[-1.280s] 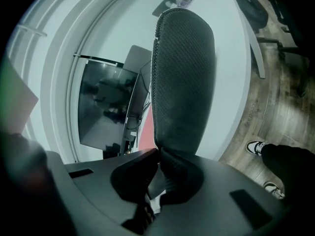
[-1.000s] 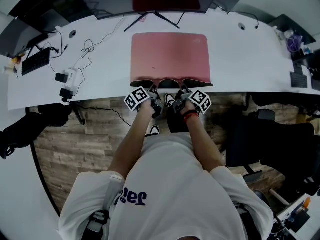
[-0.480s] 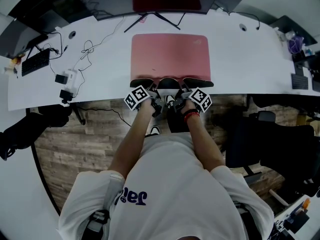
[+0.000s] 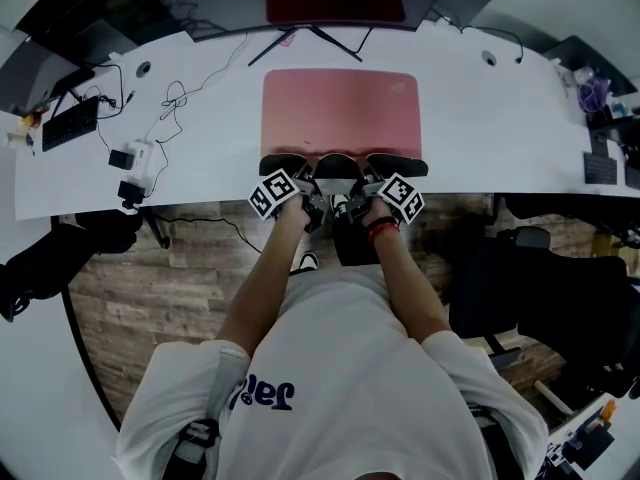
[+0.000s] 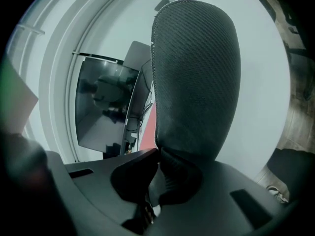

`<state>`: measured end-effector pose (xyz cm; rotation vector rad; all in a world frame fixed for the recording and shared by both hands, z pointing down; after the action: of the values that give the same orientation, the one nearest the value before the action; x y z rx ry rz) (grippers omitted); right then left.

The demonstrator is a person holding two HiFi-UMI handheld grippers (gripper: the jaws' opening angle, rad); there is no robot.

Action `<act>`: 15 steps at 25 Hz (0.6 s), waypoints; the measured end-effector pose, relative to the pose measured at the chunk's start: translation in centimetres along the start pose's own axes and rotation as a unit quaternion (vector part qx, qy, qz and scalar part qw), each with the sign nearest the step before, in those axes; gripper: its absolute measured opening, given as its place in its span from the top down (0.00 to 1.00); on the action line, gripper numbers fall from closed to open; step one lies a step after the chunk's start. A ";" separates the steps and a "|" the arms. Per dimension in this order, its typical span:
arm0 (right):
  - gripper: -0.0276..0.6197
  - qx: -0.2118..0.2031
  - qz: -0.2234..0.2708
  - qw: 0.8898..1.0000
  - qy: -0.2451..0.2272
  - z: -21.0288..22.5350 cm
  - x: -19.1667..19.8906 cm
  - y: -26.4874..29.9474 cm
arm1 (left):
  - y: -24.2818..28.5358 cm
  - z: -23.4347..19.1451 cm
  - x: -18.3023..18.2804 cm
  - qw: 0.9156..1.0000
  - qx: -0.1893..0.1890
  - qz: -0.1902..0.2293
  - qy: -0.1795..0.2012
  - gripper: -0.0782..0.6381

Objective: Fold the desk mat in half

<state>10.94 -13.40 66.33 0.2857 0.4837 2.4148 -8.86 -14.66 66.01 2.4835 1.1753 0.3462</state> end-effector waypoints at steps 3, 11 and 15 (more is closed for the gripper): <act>0.91 -0.002 0.000 1.000 0.001 -0.1 -0.3 0.3 | 0.3 0.2 -0.4 1.000 -0.002 0.001 0.004 0.85; 0.91 -0.004 -0.002 1.000 0.003 -0.4 -1.0 0.9 | 1.1 0.4 -1.1 1.000 -0.002 0.006 0.008 0.85; 0.91 -0.004 -0.002 1.000 0.003 -0.4 -1.3 1.3 | 1.4 0.5 -1.4 1.000 -0.002 0.007 0.010 0.85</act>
<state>11.13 -15.27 66.35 0.2736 0.4782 2.4138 -8.61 -16.65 66.08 2.4903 1.1651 0.3770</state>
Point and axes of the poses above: the fingertips, and each gripper's own axes: y forward along the fingers, z to its right, x out of its underside, the point moved 6 cm from there along -y, backward along the fingers, and after that the axes turned 11 degrees about -z, right-handed, at the moved point
